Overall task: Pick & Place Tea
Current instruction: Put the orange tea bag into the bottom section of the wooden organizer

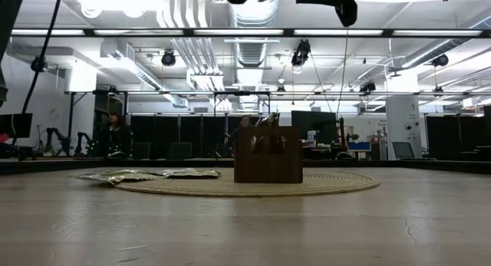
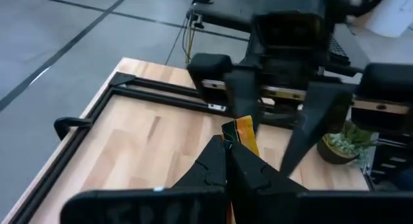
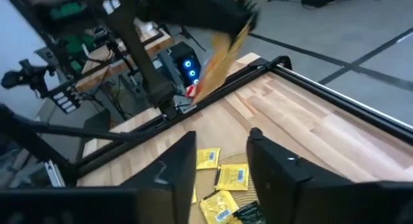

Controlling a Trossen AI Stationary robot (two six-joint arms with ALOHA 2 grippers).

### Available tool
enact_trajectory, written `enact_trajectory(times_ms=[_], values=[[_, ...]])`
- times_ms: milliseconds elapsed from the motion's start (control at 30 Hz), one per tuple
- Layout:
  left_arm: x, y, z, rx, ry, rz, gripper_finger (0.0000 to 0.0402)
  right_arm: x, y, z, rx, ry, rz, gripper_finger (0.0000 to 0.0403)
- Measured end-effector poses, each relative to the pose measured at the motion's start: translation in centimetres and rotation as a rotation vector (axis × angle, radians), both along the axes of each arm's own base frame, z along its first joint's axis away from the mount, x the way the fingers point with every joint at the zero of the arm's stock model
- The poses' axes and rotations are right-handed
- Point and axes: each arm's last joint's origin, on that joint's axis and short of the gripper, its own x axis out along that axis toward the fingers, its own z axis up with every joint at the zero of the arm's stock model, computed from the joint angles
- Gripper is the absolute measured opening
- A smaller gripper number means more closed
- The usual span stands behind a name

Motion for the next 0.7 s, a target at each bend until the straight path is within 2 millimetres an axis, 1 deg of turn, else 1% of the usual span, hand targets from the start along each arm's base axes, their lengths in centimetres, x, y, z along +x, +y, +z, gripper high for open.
enact_trajectory(times_ms=[167,300,433,700], values=[[0.2,-0.8,0.1,0.003,-0.006,-0.022,0.0000,0.0,0.0,0.1,0.040,-0.015,-0.022,0.0177],[0.4,-1.2,0.3,0.010,-0.036,-0.028,0.0000,0.0,0.0,0.6,0.057,-0.034,-0.026,0.0194],[0.5,-1.6,0.4,0.011,-0.047,-0.042,0.0000,0.0,0.0,1.0,0.057,-0.048,-0.027,0.0195],[1.1,-1.8,-0.2,0.010,-0.034,-0.047,0.0000,0.1,0.0,1.6,0.059,-0.089,-0.014,0.0187]])
